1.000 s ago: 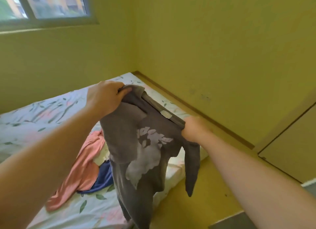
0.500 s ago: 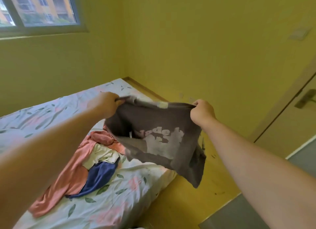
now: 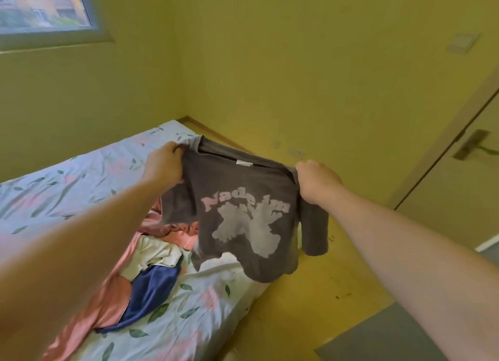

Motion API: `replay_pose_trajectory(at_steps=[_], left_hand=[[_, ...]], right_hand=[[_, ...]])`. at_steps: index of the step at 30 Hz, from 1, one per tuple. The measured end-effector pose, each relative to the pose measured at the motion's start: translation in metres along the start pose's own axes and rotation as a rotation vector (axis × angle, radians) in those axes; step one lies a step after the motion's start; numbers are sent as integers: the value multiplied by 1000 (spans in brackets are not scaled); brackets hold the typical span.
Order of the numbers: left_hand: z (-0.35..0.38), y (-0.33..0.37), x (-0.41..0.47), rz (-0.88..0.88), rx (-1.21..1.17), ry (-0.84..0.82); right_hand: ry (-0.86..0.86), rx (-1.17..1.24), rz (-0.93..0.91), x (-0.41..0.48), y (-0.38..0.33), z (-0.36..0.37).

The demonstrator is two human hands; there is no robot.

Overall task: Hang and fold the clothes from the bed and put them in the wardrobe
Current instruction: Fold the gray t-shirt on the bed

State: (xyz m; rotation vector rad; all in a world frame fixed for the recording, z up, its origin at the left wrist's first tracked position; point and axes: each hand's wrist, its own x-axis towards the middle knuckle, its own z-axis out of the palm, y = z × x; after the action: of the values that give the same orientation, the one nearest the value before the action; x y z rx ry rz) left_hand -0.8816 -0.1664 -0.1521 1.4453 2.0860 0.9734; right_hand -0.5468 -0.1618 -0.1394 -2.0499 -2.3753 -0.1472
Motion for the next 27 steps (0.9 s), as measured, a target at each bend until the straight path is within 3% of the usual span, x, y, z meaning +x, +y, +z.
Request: replay_pose_trajectory(at_steps=[2, 4, 7, 9, 12, 15, 19, 21, 23, 27], left_hand=[[-2, -3, 7, 133, 204, 27], [-7, -12, 17, 274, 239, 114], [-8, -24, 28, 419, 445, 43], [-8, -35, 37, 501, 423, 114], [-8, -56, 49, 458, 531, 37], [-9, -77, 59, 490, 485, 61], [-18, -90, 70, 400, 747, -284], [-23, -90, 73, 410, 933, -404], [-27, -86, 72, 356, 985, -594], [-26, -84, 74, -42, 866, -1097]], right_hand=[[-3, 32, 61, 10, -1, 2], [28, 55, 109, 20, 1, 6], [-4, 31, 153, 34, -1, 6], [-79, 16, 139, 43, -5, 6], [-110, 3, 131, 53, -15, 9], [-91, -12, 97, 63, -26, 19], [-45, -10, 49, 76, -30, 29], [-193, 27, 20, 87, -29, 30], [-476, 120, -6, 98, -28, 28], [-1066, 196, 91, 106, -19, 19]])
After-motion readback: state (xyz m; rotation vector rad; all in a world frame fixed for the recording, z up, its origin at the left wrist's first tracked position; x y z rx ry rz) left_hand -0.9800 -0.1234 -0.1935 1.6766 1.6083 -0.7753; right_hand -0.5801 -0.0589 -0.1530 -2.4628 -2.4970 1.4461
